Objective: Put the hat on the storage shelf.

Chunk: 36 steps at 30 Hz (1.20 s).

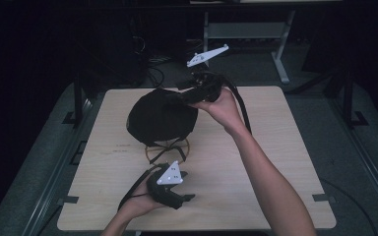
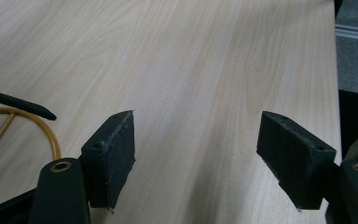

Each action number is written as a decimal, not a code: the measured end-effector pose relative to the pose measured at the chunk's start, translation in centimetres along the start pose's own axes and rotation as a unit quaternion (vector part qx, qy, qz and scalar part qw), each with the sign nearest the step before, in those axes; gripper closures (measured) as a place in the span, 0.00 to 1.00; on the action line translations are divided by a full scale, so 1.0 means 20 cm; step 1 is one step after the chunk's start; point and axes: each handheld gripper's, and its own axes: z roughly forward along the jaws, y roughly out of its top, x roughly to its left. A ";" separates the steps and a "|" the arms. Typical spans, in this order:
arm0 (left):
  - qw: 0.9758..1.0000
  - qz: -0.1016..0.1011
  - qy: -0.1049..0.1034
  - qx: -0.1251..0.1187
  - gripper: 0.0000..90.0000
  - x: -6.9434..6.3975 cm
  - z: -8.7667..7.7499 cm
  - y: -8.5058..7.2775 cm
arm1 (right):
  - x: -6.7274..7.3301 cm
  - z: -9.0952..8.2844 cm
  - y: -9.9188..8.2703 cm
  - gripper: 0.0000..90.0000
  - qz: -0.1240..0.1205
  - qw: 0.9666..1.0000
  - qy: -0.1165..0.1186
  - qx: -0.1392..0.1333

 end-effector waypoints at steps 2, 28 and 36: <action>1.000 0.002 0.000 0.001 0.30 0.00 0.00 0.00 | 0.00 -0.03 -0.02 0.36 0.004 1.000 0.003 -0.002; 1.000 -0.006 0.007 -0.002 0.30 0.02 0.01 -0.02 | -0.08 -0.23 -0.21 0.32 0.026 1.000 -0.006 -0.001; 1.000 -0.013 0.008 -0.004 0.30 0.03 0.00 -0.03 | -0.09 -0.29 -0.25 0.31 0.032 0.999 -0.010 -0.003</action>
